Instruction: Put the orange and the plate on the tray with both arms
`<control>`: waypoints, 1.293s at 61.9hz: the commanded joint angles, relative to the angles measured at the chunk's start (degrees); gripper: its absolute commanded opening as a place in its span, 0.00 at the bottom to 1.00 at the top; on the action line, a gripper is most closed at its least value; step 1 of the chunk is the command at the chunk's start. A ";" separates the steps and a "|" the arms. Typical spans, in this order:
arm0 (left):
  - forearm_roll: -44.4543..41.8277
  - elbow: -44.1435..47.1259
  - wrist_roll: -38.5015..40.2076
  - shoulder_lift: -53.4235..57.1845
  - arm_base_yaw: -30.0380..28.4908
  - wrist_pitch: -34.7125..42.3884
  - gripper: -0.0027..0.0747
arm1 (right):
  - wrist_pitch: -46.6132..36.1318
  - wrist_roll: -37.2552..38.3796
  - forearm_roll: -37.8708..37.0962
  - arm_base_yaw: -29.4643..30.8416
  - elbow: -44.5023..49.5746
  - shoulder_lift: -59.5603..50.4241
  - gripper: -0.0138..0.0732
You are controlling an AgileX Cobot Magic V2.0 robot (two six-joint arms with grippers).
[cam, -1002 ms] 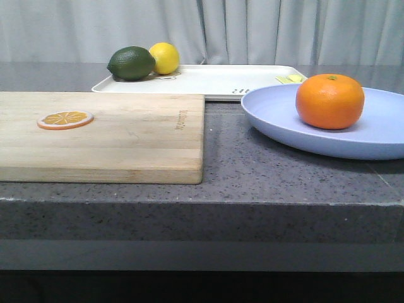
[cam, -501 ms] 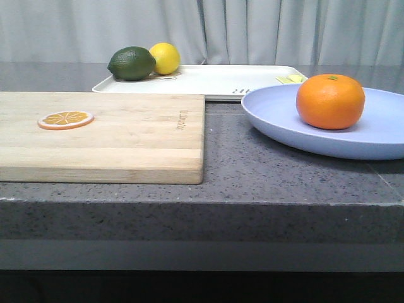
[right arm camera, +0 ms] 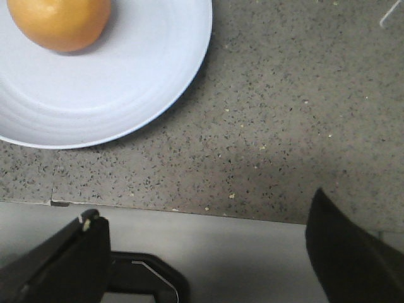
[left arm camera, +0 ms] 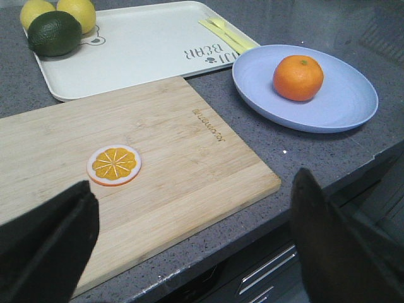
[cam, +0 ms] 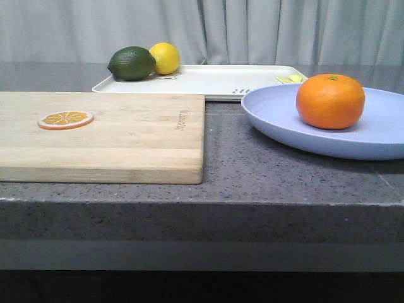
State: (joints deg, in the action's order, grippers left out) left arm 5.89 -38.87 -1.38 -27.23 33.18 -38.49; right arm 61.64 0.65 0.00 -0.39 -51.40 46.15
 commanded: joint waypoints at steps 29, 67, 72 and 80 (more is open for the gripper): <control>0.85 -1.41 0.41 -0.28 -0.07 4.41 0.81 | 4.25 -13.57 22.73 18.47 -14.43 26.99 0.89; 0.85 -1.41 0.41 -0.28 -0.07 4.41 0.81 | 2.48 -23.86 43.88 22.18 -14.43 41.44 0.89; 0.85 -1.41 0.41 -0.28 -0.07 4.41 0.81 | 1.96 -23.91 44.63 22.12 -14.43 42.38 0.89; 0.85 -1.41 0.41 -0.28 -0.07 4.41 0.81 | 1.76 -23.91 44.69 22.12 -14.43 43.52 0.89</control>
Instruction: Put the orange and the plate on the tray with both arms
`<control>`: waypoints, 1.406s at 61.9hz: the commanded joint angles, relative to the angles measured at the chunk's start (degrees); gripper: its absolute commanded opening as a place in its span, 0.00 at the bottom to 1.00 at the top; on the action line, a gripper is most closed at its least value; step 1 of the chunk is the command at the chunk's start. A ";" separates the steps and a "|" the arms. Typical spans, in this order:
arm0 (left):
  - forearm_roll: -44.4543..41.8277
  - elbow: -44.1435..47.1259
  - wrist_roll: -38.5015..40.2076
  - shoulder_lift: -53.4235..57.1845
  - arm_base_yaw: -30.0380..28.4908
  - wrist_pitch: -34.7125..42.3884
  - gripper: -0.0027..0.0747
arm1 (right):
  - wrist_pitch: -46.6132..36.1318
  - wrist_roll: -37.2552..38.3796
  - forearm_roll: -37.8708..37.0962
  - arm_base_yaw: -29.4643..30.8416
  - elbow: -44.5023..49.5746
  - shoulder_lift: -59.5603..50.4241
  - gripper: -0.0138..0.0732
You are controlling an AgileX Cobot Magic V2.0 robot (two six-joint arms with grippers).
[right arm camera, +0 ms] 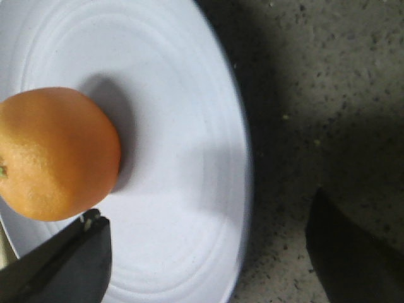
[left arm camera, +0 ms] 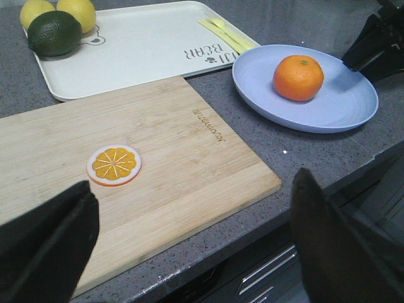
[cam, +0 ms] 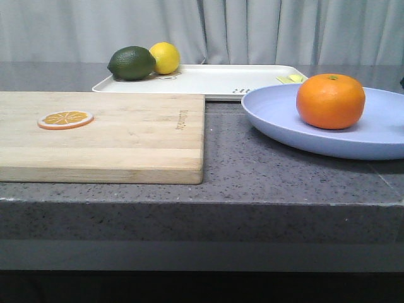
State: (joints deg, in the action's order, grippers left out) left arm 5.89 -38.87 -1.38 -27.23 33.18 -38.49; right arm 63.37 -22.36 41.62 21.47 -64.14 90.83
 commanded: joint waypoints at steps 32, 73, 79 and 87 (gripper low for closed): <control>0.85 -1.41 0.41 -0.28 -0.07 4.41 0.81 | -1.22 -2.65 3.14 -2.58 -1.70 -0.69 0.88; 0.85 -1.41 0.41 -0.28 -0.07 4.41 0.81 | -3.74 -2.60 3.14 -2.58 -1.70 -0.69 0.40; 0.85 -1.41 0.41 -0.28 -0.07 4.41 0.81 | -4.43 -2.60 3.14 -2.58 -1.70 -0.69 0.40; 0.85 -1.41 0.41 -0.28 -0.07 4.41 0.81 | -5.11 -2.60 3.14 -2.58 -1.70 -0.69 0.40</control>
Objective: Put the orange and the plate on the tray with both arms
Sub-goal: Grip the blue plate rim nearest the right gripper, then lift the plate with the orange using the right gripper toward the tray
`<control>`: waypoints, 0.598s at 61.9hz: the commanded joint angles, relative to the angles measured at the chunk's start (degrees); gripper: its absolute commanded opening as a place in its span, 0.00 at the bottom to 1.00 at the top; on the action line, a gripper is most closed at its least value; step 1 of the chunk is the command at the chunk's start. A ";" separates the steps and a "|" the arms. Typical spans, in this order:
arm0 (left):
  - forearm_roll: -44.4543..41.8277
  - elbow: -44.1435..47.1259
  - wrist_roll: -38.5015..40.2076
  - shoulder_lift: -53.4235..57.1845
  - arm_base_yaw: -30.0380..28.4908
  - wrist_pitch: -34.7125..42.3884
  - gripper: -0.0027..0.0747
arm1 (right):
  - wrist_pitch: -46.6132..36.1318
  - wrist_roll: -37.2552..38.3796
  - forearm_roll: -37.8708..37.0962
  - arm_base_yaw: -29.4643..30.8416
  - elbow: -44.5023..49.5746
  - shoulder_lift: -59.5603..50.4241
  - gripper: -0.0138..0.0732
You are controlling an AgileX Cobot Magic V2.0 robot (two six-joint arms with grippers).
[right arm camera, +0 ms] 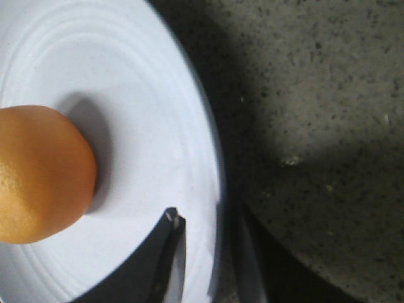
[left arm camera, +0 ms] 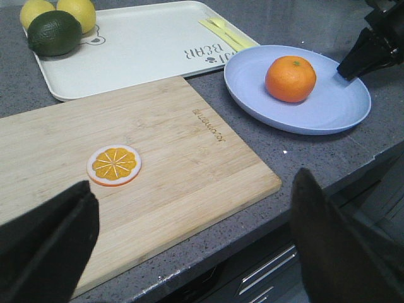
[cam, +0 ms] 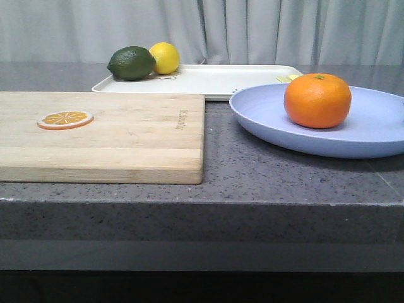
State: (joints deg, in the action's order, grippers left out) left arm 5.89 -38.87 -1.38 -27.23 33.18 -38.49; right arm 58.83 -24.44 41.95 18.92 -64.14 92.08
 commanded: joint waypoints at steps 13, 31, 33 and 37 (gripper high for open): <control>0.85 -1.41 0.41 -0.28 -0.07 4.41 0.81 | -1.70 -0.27 2.81 -0.03 -1.70 -1.42 0.40; 0.85 -1.41 0.41 -0.28 -0.07 4.41 0.81 | -1.04 -0.27 2.81 -0.03 -1.70 -0.03 0.34; 0.85 -1.41 0.41 -0.28 -0.07 4.41 0.81 | -1.30 -0.27 2.81 -0.03 -1.70 -0.03 0.31; 0.85 -1.41 0.41 -0.28 -0.07 4.41 0.81 | -1.65 -0.27 2.81 -0.03 -1.70 -0.03 0.23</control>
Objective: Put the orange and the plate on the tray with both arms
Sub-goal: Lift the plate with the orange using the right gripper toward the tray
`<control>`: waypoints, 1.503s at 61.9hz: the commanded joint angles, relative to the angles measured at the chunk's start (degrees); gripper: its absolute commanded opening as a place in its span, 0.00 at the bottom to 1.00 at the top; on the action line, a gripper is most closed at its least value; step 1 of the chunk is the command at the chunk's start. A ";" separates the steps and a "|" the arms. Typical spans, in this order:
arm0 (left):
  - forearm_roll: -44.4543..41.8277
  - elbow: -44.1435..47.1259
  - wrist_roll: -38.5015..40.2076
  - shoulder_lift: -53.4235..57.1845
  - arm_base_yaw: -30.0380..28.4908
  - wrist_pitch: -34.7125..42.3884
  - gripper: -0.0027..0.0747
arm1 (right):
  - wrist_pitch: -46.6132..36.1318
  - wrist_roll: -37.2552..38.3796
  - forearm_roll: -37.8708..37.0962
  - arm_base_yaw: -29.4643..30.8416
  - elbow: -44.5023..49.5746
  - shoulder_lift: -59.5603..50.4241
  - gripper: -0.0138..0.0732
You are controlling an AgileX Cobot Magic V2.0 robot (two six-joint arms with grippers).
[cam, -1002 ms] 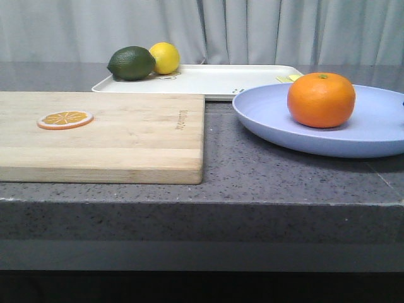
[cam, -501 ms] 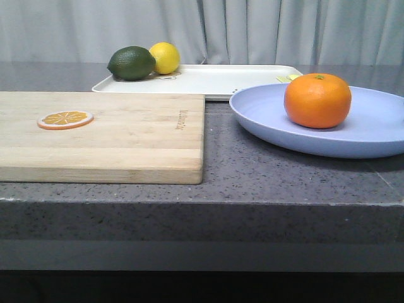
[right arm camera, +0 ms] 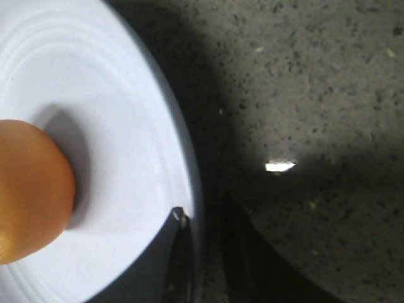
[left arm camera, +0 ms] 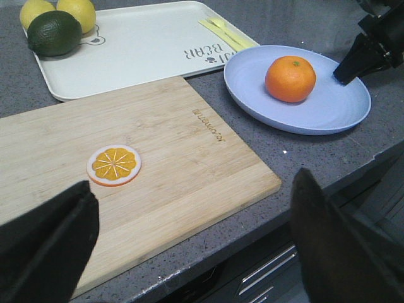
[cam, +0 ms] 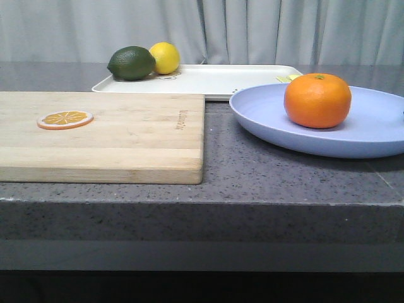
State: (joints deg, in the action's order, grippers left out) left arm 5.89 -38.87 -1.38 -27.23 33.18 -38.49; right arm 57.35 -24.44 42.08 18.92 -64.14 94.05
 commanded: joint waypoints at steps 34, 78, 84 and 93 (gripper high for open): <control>0.85 -1.41 0.41 -0.28 -0.07 4.41 0.81 | -0.31 -0.11 10.03 0.03 -1.89 -2.00 0.08; 0.85 -1.41 0.41 -0.28 -0.07 5.01 0.81 | -3.70 28.27 -7.09 -13.27 -23.49 1.83 0.08; 0.85 -1.41 0.41 -0.28 -0.07 4.90 0.81 | -2.52 30.59 -7.09 -14.78 -29.54 5.91 0.08; 0.85 -1.41 0.41 -0.28 -0.07 4.90 0.81 | -1.97 34.15 -7.22 -16.91 -38.92 12.46 0.08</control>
State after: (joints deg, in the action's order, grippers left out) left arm 5.89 -38.87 -1.38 -27.23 33.18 -38.37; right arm 56.54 7.31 32.16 2.90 -96.48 106.13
